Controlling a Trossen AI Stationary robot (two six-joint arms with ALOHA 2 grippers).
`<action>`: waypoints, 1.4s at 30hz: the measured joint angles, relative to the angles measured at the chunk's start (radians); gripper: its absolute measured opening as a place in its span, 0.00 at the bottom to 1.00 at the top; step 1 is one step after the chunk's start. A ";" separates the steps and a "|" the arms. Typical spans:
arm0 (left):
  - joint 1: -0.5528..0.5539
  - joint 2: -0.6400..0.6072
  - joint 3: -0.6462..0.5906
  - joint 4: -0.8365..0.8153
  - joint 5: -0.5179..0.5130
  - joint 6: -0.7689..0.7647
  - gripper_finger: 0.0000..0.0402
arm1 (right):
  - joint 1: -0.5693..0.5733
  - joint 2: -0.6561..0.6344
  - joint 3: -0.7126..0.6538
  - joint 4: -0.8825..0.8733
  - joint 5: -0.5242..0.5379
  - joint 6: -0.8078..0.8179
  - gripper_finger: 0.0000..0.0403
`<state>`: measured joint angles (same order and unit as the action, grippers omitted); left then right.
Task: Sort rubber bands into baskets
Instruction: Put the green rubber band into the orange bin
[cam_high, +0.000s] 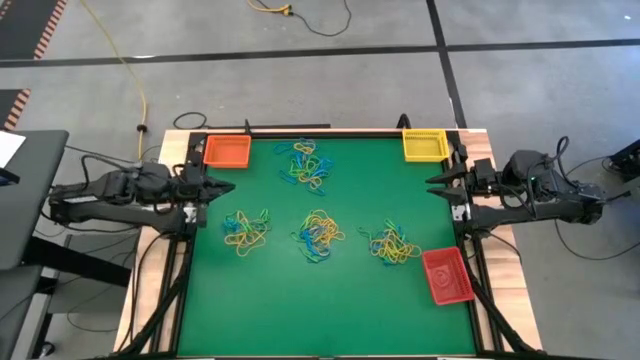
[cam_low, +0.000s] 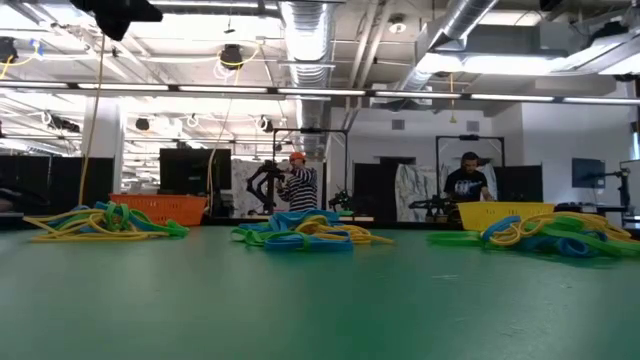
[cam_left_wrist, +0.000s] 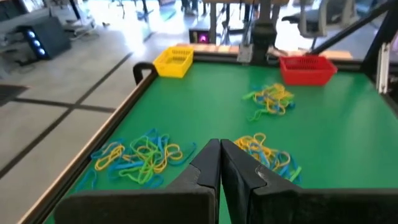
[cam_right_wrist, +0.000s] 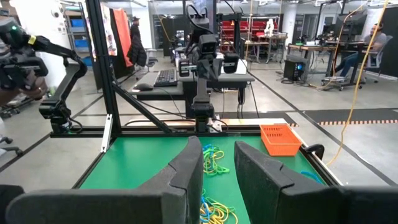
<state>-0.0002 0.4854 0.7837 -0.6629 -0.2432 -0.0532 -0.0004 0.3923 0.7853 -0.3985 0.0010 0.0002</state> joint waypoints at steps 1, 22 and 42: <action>0.000 0.014 0.000 0.000 0.000 0.000 0.00 | 0.000 0.000 0.000 0.000 0.000 0.000 0.32; 0.000 0.259 0.000 -0.075 0.066 -0.040 0.35 | 0.000 0.000 0.000 0.000 0.000 0.000 0.32; 0.000 0.661 0.000 -0.110 0.105 -0.076 0.40 | 0.000 0.000 0.000 0.000 0.000 0.000 0.32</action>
<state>-0.0006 1.1462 0.7837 -0.7732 -0.1383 -0.1287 -0.0006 0.3923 0.7856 -0.3989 0.0010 0.0002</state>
